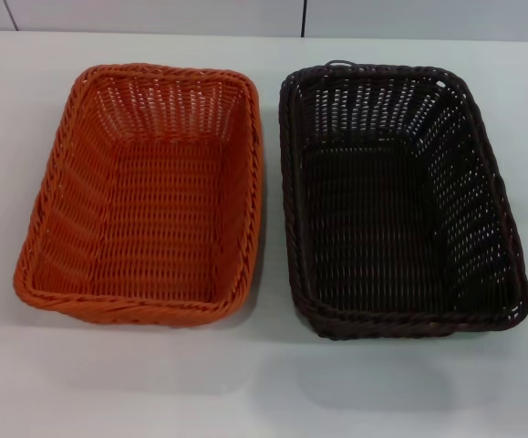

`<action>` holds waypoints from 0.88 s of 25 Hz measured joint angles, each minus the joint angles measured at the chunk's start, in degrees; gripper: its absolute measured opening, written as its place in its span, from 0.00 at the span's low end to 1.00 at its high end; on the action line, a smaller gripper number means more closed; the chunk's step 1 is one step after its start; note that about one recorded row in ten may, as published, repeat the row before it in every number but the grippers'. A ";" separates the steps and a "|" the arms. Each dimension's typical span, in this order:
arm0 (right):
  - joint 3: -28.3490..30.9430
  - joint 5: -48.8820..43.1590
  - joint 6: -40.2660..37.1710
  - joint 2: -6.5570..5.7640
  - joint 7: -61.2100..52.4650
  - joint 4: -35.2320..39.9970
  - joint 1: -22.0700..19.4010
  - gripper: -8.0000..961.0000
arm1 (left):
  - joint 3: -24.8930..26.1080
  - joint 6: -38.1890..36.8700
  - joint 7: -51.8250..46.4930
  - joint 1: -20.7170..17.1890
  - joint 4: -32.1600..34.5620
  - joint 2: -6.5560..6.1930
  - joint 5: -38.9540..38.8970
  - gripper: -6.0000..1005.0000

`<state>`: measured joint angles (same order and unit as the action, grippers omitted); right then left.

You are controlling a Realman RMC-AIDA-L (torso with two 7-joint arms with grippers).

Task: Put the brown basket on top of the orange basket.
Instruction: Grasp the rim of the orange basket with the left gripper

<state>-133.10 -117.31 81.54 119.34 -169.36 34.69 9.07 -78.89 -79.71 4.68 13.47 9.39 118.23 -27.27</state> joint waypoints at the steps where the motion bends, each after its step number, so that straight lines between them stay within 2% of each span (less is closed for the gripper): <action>1: -0.08 0.09 0.18 0.04 0.00 -0.10 -0.01 0.64 | -0.08 -0.09 -0.01 -0.10 0.09 -0.01 0.02 0.83; 7: -0.82 -0.09 0.20 -0.03 0.02 -0.45 0.27 0.64 | -0.49 -0.17 0.53 -0.13 0.16 0.08 0.02 0.84; 10: -0.84 -0.01 0.21 -0.04 0.03 -0.46 0.25 0.64 | -2.33 -0.54 0.73 -0.16 0.13 0.10 0.11 0.83; 13: -0.84 0.16 0.21 -0.06 0.04 -0.48 0.13 0.64 | -6.49 -0.74 0.97 -0.50 0.69 -0.47 1.34 0.83; 14: -0.84 0.17 0.21 -0.07 0.05 -0.49 0.12 0.64 | -8.13 1.38 1.15 -0.61 2.80 -1.14 2.91 0.83; 16: -0.85 0.17 0.22 -0.07 0.06 -0.50 0.11 0.64 | -8.13 1.38 1.15 -0.61 2.80 -1.14 2.91 0.83; 17: -0.85 0.17 0.22 -0.07 0.06 -0.50 0.11 0.64 | -8.23 3.71 1.15 -0.93 4.77 -1.42 3.78 0.83; 20: -0.86 0.07 0.21 -0.08 0.07 -0.50 -0.01 0.64 | -7.77 18.12 1.68 -4.96 19.22 -2.63 7.67 0.83; 21: -0.89 0.03 0.21 -0.08 0.08 -0.51 -0.03 0.64 | -7.77 18.12 1.68 -4.96 19.22 -2.63 7.67 0.83; 22: -0.92 0.01 0.21 -0.08 0.08 -0.51 -0.07 0.64 | -7.51 25.73 2.79 -7.00 26.12 -2.94 8.85 0.83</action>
<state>-134.02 -117.31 81.75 119.26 -169.28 34.18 9.01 -86.39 -53.98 7.47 6.48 35.51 115.30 -18.41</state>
